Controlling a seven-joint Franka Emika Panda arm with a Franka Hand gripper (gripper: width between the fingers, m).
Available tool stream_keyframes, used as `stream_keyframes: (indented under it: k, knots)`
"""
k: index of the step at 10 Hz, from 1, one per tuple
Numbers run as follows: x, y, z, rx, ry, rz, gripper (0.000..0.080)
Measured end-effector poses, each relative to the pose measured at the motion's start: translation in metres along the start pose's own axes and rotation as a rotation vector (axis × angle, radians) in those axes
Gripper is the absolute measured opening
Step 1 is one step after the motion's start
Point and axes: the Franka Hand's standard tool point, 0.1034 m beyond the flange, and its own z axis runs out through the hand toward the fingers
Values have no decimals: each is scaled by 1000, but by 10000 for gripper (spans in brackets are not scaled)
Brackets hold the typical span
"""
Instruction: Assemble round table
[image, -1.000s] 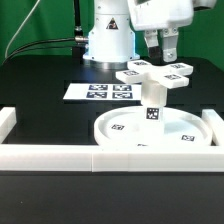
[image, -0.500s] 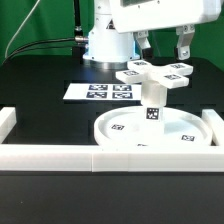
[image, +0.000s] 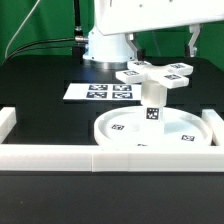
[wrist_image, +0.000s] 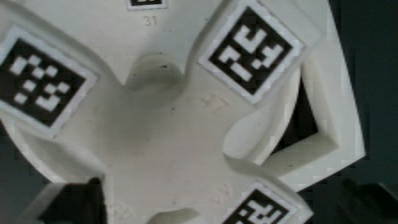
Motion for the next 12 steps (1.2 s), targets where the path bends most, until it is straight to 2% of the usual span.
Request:
stream_keyframes:
  k: [4,8,11,12]
  knots:
    - [1,-1,0,-10,1,-290,648]
    - [1,5,1,-74,-22,-822,648]
    - [-6,-3,8,-135,-77,-1112,648]
    - [-4,0,7,-136,-81,-1187,648]
